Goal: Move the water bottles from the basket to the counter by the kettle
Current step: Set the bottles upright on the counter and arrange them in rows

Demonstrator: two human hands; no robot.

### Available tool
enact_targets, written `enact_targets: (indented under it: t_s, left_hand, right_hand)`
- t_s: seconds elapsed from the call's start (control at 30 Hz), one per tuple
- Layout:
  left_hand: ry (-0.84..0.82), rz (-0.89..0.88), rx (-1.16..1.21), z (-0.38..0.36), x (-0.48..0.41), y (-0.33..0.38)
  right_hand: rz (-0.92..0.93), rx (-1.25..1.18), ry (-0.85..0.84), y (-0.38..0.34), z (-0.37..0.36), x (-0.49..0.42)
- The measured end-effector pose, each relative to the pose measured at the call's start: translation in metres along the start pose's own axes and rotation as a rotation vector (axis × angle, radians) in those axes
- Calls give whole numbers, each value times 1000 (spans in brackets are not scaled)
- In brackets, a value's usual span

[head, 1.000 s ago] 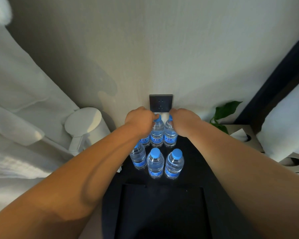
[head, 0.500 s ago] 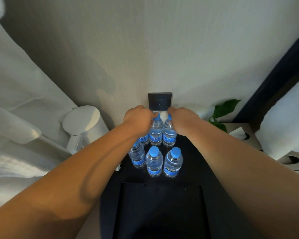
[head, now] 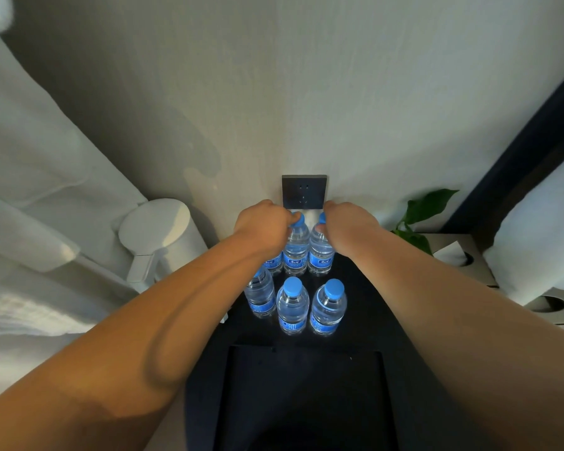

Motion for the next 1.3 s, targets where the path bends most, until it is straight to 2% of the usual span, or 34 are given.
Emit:
enact_targets:
  t_s: [0.5, 0.67, 0.93, 1.3]
  left_hand:
    - [11, -11, -8, 3, 4, 4]
    - [11, 9, -12, 8, 2, 7]
    - [21, 11, 44, 24, -14, 21]
    - [-3, -8, 161, 11, -19, 19]
  right_hand:
    - [-39, -4, -22, 2, -1, 1]
    - [-17, -9, 20, 4, -2, 6]
    - [-25, -42, 68, 9, -11, 10]
    - [-18, -40, 7, 10, -13, -4]
Point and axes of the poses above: each hand's wrist, its own x-axis away from the middle knuckle, its own z-axis out of the back of the hand, y = z × x, the point moved 9 cm from there along -x, towards the middle knuckle, and after that the axes turned 5 degrees about x, right-handed, at the moved point
